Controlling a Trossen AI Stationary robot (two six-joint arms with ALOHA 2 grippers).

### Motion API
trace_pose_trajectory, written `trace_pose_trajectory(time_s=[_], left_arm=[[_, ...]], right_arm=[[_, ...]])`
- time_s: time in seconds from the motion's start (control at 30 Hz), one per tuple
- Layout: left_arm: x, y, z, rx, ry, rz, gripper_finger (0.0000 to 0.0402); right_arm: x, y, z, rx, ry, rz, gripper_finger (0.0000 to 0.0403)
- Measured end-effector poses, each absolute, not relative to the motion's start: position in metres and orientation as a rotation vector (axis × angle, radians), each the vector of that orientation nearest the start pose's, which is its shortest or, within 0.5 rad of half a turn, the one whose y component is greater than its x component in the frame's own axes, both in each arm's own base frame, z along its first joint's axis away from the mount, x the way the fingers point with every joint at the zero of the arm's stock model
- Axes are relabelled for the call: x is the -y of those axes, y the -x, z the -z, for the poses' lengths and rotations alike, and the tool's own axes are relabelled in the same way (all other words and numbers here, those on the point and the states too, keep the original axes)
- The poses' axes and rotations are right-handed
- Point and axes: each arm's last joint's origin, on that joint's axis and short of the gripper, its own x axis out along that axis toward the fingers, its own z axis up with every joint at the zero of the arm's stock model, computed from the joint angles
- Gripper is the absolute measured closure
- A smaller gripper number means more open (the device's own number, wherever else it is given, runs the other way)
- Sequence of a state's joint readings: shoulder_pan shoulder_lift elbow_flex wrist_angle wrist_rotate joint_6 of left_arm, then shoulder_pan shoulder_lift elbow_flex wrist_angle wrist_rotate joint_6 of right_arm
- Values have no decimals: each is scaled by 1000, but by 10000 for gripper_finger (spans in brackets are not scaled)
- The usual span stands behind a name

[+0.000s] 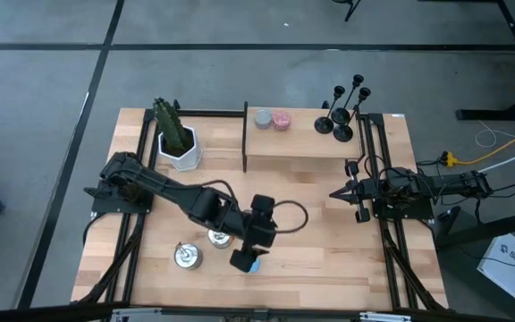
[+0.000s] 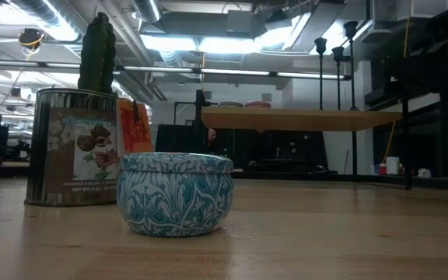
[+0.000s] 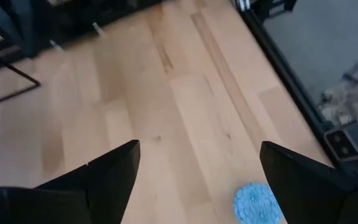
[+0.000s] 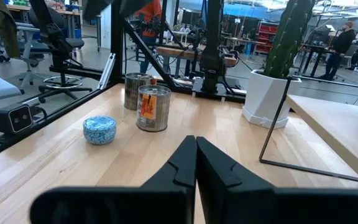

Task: Pick & Place candle stick holders
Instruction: Put the blue scented candle on the shelf

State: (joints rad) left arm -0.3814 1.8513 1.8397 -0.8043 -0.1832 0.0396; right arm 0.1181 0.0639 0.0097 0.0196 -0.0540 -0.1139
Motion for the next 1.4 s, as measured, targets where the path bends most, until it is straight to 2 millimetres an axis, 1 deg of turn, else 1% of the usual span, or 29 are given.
trace_pose_trajectory(time_s=[0.07,0.23,0.47,0.63,0.8,0.93,1.03,1.13,1.4], left_arm=[[150,-378,-338,-813,-276,190,73],[152,-378,-329,-857,-251,121,73],[159,-384,-315,-908,-213,189,73],[164,-389,-296,-979,-196,244,73],[166,-393,-278,-1062,-172,211,73],[166,-393,-265,-1137,-188,203,73],[166,-392,-256,-1197,-235,219,73],[167,-391,-251,-1221,-324,283,73],[178,-396,-228,-1231,-515,468,73]], right_arm=[[-13,-100,-164,-25,114,-174,392],[-13,-100,-164,-25,114,-174,392],[-13,-100,-164,-25,114,-174,392],[-13,-100,-164,-24,114,-174,392],[-13,-100,-164,-25,114,-173,392],[-13,-100,-164,-25,115,-174,392],[-13,-100,-164,-25,114,-173,392],[-13,-100,-164,-25,114,-174,392],[-13,-100,-164,-25,114,-173,392]])
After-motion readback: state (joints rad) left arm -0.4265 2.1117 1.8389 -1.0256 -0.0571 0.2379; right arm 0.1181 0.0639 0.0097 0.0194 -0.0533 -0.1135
